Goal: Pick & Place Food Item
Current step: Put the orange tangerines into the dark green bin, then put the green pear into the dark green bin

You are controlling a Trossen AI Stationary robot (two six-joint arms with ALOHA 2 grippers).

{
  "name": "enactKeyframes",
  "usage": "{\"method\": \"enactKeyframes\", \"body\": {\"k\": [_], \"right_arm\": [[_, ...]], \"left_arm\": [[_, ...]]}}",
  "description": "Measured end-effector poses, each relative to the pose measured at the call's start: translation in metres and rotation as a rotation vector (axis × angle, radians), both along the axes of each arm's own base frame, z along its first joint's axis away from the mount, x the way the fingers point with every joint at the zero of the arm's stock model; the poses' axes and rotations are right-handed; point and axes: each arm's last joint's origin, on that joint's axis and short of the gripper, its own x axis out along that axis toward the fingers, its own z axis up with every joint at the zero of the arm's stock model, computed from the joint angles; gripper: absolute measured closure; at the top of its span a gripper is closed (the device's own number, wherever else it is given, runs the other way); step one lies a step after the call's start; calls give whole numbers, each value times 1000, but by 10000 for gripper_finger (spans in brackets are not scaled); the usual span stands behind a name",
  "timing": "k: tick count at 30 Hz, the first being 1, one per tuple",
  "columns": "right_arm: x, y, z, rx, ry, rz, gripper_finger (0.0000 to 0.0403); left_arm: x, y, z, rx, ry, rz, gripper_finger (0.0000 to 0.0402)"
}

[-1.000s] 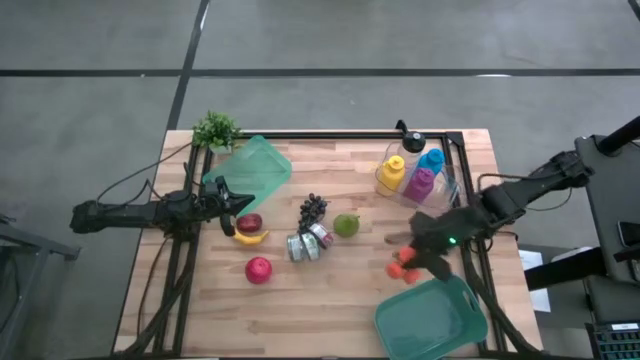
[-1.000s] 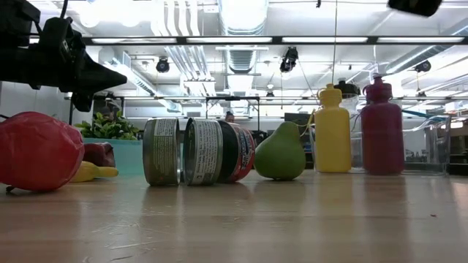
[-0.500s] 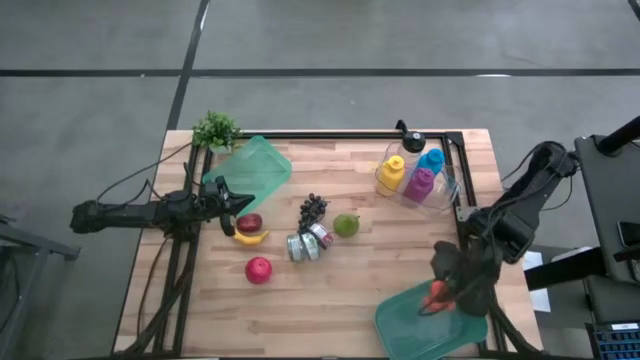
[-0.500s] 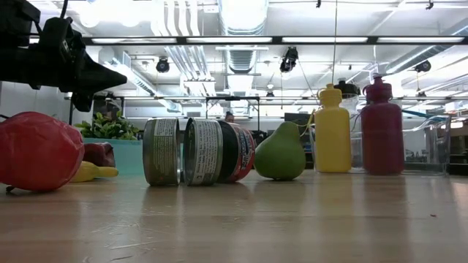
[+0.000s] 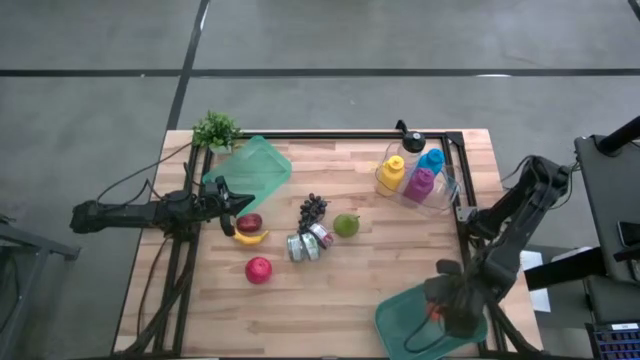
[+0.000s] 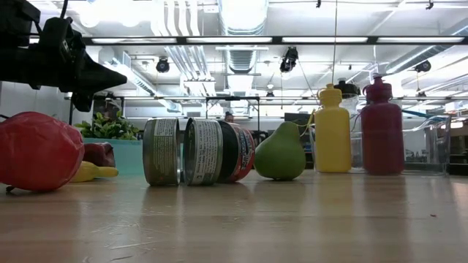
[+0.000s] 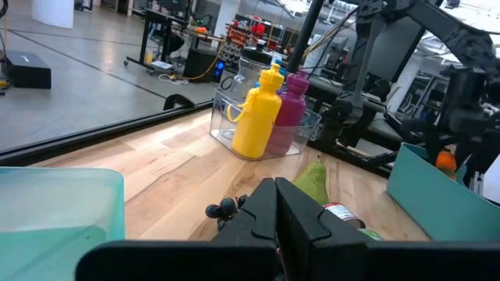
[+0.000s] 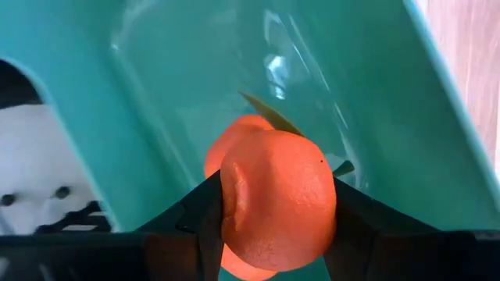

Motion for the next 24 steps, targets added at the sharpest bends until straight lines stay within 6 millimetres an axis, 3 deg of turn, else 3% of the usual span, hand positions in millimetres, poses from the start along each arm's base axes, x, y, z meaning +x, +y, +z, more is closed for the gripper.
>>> {"method": "enactKeyframes", "body": {"k": [8,24], "right_arm": [[5,8,-17,-46,56,-71,240],[5,8,-17,-43,63,-90,100]], "left_arm": [[0,0,0,0,0,0,400],[0,0,0,0,0,0,400]]}}
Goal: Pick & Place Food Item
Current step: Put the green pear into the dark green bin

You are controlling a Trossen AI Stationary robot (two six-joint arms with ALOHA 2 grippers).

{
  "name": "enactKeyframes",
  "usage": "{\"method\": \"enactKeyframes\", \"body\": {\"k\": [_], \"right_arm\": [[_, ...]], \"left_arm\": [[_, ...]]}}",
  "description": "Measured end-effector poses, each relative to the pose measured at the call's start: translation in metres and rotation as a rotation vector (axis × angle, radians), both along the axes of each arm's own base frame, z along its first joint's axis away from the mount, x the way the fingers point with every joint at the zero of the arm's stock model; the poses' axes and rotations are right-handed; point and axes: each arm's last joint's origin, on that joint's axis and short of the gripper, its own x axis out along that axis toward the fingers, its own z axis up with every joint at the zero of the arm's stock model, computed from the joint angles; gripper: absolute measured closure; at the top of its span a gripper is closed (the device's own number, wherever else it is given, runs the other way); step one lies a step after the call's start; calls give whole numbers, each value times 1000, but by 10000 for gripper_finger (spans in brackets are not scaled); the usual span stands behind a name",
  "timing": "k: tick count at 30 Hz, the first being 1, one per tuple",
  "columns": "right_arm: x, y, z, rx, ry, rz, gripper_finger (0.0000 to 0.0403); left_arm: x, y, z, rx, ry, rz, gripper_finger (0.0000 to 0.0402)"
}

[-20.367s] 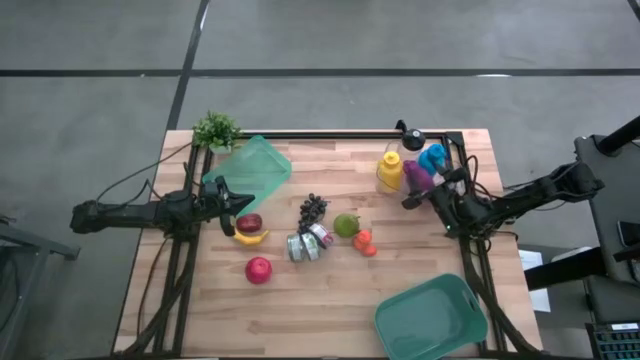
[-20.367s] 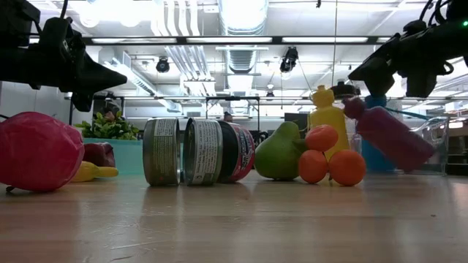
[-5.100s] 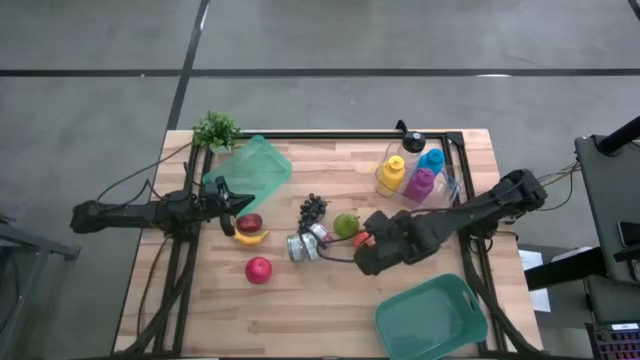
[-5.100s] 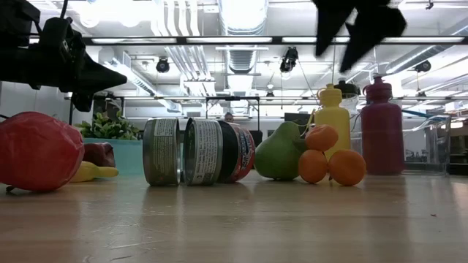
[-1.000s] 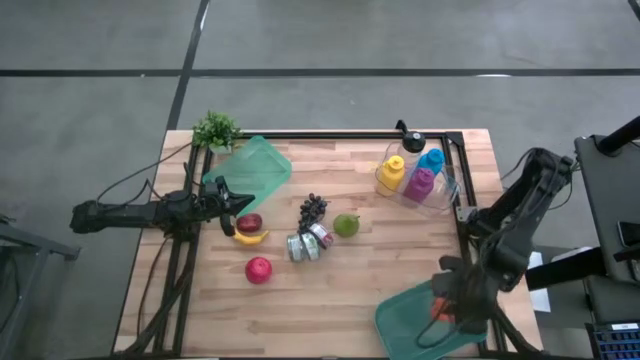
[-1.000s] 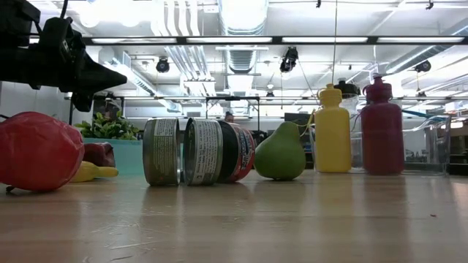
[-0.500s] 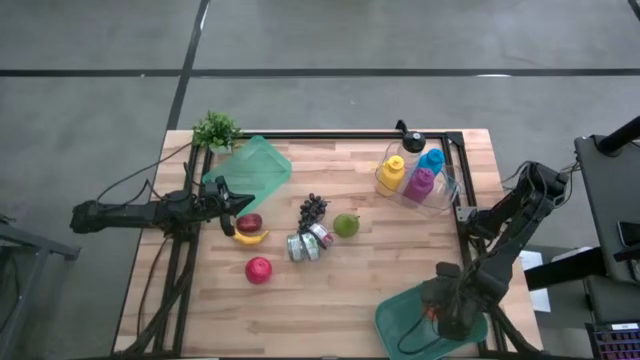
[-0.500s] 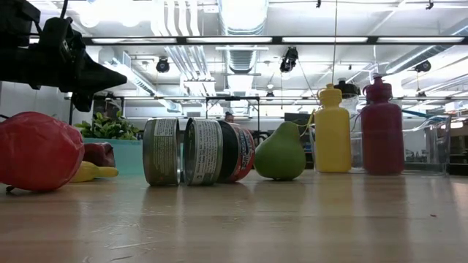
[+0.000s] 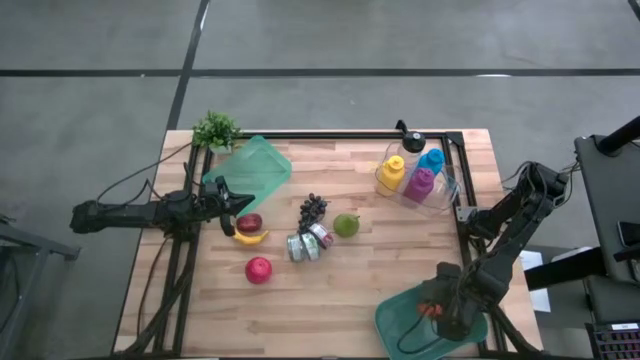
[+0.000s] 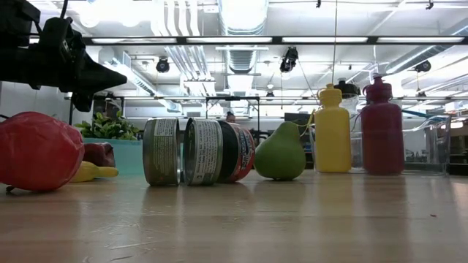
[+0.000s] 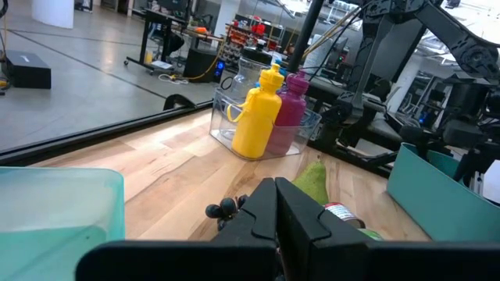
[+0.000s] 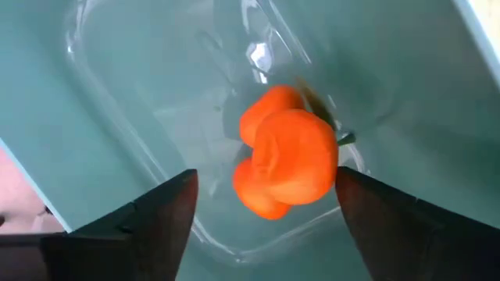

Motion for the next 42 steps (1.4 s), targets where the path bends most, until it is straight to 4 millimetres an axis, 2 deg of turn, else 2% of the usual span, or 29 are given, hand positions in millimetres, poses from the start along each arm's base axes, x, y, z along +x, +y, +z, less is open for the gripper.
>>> {"method": "enactKeyframes", "body": {"k": [5,12,18,25,29,34,38,42], "right_arm": [[-1,-1,3,4,-5,-7,78],[-6,-12,41,23,-85,-67,54],[-10,-27,76,4,-277,-126,48],[-5,-38,98,-119,-571,-248,48],[2,-43,105,-217,-722,-337,48],[20,-51,108,-288,-818,-441,48],[43,-57,108,-295,-868,-485,48],[70,-64,102,-375,-907,-450,48]], "left_arm": [[0,0,0,0,0,0,400],[0,0,0,0,0,0,400],[0,0,0,0,0,0,400],[0,0,0,0,0,0,400],[0,0,0,0,0,0,400],[0,0,0,0,0,0,400],[0,0,0,0,0,0,400],[0,0,0,0,0,0,400]]}}
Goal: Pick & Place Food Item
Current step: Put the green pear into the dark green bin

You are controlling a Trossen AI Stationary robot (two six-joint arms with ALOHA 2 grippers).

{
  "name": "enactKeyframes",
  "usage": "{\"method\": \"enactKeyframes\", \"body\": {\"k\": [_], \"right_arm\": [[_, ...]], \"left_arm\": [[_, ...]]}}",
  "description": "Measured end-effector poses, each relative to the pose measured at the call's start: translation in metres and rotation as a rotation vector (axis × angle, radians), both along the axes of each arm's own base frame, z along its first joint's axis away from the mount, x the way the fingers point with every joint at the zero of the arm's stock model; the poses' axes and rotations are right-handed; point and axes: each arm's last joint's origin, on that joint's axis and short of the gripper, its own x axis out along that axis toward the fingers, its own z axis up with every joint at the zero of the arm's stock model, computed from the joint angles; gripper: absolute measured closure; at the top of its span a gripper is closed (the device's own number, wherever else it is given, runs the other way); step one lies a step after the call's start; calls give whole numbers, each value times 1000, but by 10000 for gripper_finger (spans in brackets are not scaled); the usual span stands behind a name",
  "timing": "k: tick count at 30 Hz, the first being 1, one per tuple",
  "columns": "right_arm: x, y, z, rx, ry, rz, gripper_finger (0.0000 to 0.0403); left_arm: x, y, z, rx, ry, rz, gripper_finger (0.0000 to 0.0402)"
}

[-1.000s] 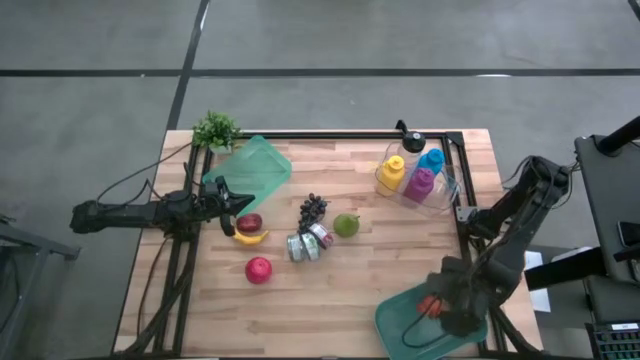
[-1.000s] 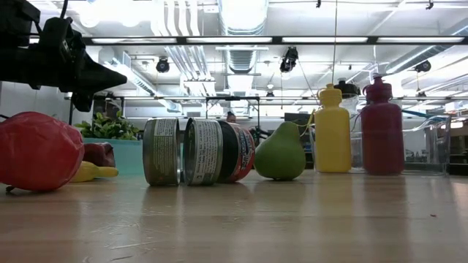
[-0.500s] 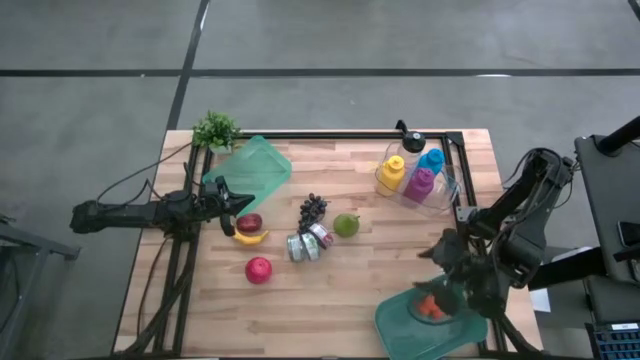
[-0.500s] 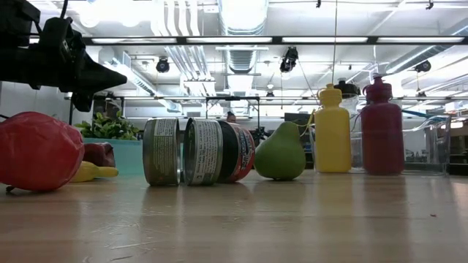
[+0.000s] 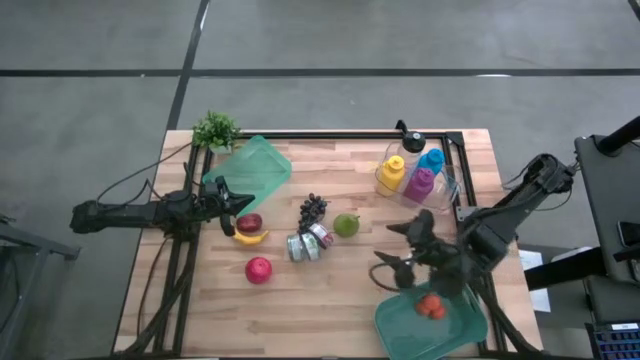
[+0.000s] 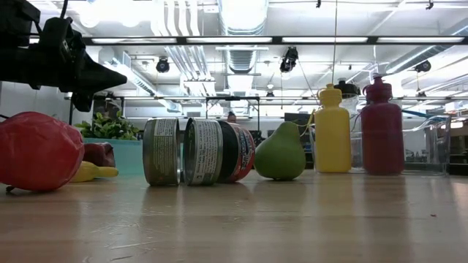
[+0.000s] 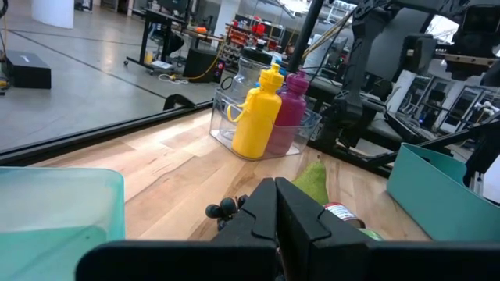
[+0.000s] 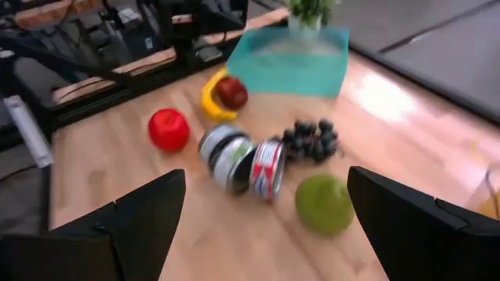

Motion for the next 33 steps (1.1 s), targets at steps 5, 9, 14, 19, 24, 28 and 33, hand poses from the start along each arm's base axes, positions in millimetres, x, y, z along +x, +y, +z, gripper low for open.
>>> {"method": "enactKeyframes", "body": {"k": [5,9,14,19,24,28,33], "right_arm": [[30,-13,-15,-38,26,-91,48],[48,-25,-31,2,31,-208,48],[67,-37,-52,91,36,-335,48],[84,-53,-71,174,100,-395,48],[94,-63,-88,216,103,-488,48],[101,-70,-100,261,95,-559,48],[109,-78,-111,300,110,-599,48]], "left_arm": [[0,0,0,0,0,0,400],[0,0,0,0,0,-1,400],[0,0,0,0,0,0,400],[0,0,0,0,0,0,400],[0,0,0,0,0,0,400],[0,0,0,0,0,0,400],[0,0,0,0,0,0,400]]}}
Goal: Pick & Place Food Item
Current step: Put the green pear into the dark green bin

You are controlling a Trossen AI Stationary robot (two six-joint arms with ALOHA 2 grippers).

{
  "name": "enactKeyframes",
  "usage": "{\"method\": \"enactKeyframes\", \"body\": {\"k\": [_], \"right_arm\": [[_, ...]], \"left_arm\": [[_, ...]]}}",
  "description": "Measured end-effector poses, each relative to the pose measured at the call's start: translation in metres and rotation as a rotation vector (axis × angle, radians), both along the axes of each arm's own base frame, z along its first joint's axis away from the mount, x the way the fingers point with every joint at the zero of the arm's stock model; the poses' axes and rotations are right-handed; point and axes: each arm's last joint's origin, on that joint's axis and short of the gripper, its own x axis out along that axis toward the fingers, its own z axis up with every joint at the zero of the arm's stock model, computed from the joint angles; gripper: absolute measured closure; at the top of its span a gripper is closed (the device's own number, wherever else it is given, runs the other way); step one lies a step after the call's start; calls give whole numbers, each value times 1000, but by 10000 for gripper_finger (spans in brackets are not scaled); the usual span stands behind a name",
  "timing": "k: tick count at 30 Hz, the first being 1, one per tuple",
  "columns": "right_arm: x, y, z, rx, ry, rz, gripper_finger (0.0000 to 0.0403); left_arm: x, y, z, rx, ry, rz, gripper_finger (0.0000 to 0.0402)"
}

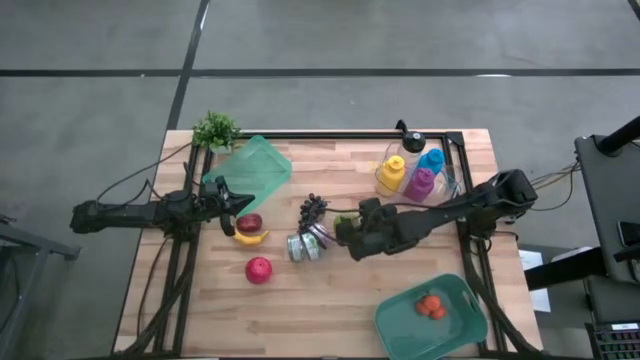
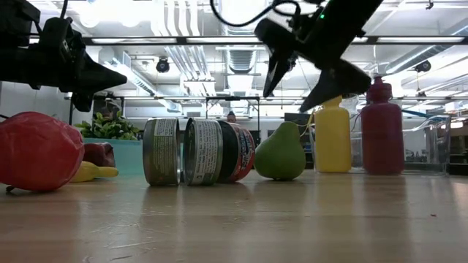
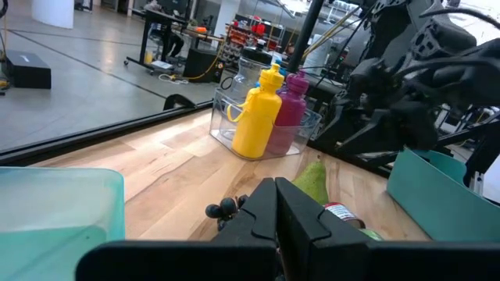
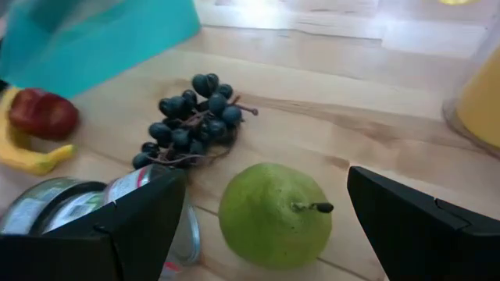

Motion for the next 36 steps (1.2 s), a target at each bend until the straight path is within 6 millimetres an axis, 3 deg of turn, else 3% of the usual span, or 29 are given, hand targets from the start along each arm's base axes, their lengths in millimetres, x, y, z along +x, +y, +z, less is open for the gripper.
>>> {"method": "enactKeyframes", "body": {"k": [16,36], "right_arm": [[1,-2,-17,80,-56,-162,48],[12,3,-48,89,-40,-167,48]], "left_arm": [[0,0,0,0,0,0,400],[1,0,-1,0,18,-2,400]]}}
